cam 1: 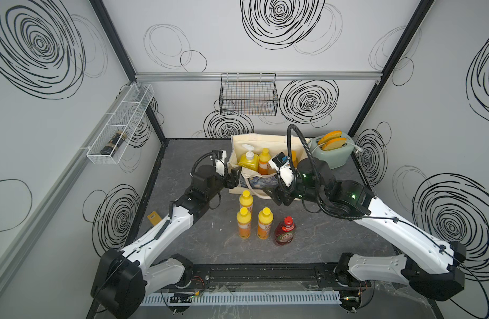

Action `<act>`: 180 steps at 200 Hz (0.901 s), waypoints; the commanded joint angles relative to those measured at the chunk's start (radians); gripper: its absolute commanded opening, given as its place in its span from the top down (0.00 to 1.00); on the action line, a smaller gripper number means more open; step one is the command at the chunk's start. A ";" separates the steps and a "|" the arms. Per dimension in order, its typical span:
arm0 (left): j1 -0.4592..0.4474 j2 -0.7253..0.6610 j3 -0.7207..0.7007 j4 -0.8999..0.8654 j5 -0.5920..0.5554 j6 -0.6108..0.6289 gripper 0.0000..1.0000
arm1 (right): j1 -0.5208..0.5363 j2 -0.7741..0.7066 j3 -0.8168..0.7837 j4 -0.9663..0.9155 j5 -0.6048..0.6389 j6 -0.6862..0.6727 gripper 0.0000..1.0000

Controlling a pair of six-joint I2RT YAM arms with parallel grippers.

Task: Pack dish soap into the shopping bag
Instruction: Pick up the bottle of dish soap at the center of the board.

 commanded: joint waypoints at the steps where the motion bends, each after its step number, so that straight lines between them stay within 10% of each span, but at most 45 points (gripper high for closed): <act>1: -0.010 -0.019 -0.008 0.054 0.020 0.014 0.34 | 0.062 -0.020 -0.015 -0.044 0.031 0.033 0.26; 180: -0.025 -0.011 0.001 0.045 0.024 0.026 0.34 | 0.201 -0.009 -0.233 -0.009 0.153 0.169 0.31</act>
